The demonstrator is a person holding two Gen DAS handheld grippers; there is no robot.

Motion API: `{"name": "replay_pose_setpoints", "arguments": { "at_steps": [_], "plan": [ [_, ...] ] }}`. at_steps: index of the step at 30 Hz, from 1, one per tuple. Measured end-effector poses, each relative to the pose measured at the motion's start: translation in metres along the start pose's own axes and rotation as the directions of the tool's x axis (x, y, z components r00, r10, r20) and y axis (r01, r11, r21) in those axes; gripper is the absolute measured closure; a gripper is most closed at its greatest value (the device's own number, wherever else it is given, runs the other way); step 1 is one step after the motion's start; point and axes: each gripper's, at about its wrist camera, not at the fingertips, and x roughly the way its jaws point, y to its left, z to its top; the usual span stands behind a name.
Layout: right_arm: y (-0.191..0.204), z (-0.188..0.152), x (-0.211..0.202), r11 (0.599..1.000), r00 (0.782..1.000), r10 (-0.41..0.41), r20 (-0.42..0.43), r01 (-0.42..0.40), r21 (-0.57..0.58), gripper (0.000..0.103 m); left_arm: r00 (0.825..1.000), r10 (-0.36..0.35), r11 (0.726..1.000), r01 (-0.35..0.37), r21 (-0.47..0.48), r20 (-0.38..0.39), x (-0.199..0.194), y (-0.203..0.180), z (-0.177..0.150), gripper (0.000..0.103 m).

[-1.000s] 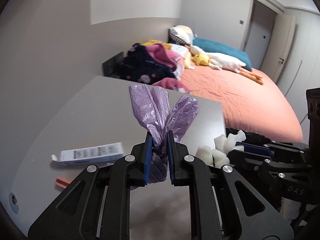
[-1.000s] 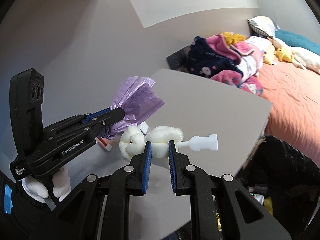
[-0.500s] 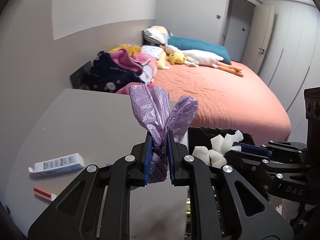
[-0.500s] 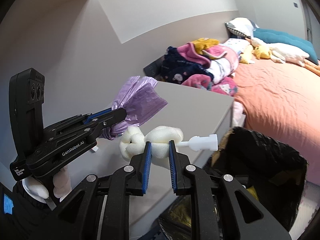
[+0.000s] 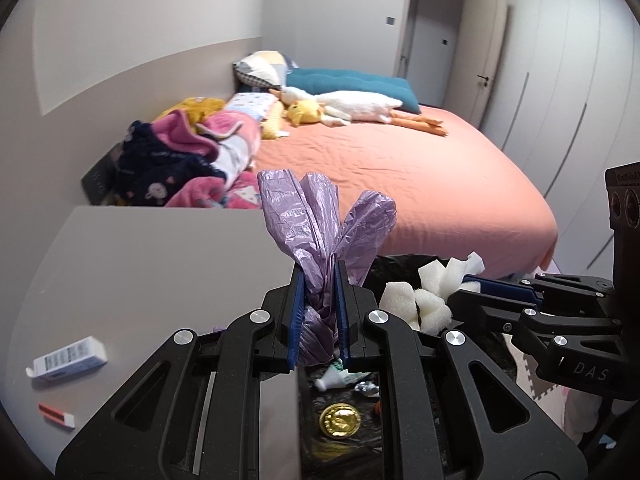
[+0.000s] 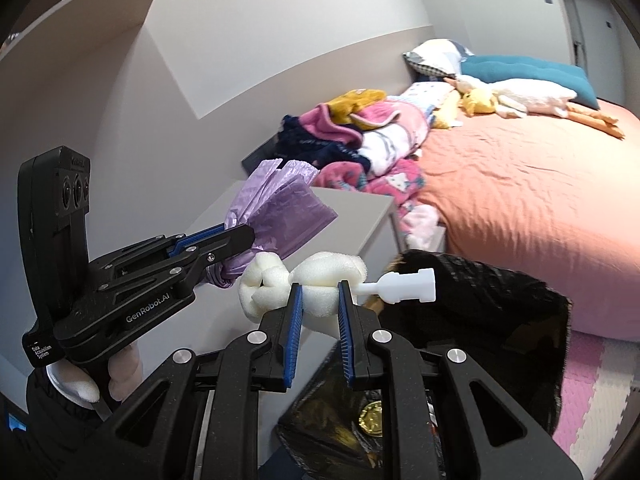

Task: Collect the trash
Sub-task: 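Carry the purple bag and white foam over the black bin, then open both tools to drop the bag and foam into the bin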

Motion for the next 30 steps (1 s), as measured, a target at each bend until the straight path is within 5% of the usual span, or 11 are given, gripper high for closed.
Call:
{"name": "replay_pose_setpoints", "arguments": {
  "at_steps": [17, 30],
  "plan": [
    [-0.058, -0.007, -0.038, 0.992, 0.994, -0.096, 0.043, 0.092, 0.084, 0.084, 0.992, -0.118, 0.988, 0.121, 0.091, -0.038, 0.037, -0.063, 0.018, 0.089],
    [-0.07, -0.004, -0.042, 0.99, 0.993, -0.115, 0.041, 0.11, 0.092, 0.083, 0.988, -0.143, 0.985, 0.148, 0.088, -0.065, 0.052, -0.072, 0.018, 0.089]
  ]
}}
